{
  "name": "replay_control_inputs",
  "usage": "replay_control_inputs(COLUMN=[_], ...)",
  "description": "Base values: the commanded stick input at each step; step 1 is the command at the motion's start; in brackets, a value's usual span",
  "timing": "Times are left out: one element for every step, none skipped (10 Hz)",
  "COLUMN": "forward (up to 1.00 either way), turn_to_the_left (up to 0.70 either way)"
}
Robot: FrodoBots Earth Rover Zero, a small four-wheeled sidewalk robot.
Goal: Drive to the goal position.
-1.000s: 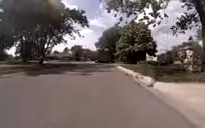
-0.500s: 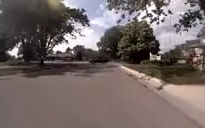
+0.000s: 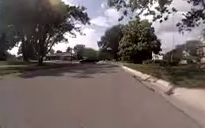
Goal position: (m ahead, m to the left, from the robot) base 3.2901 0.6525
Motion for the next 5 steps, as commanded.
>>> replay_control_inputs(forward=[0.70, 0.70, 0.70, 0.70, 0.70], turn_to_the_left=[0.00, 0.00, 0.00, 0.00, 0.00])
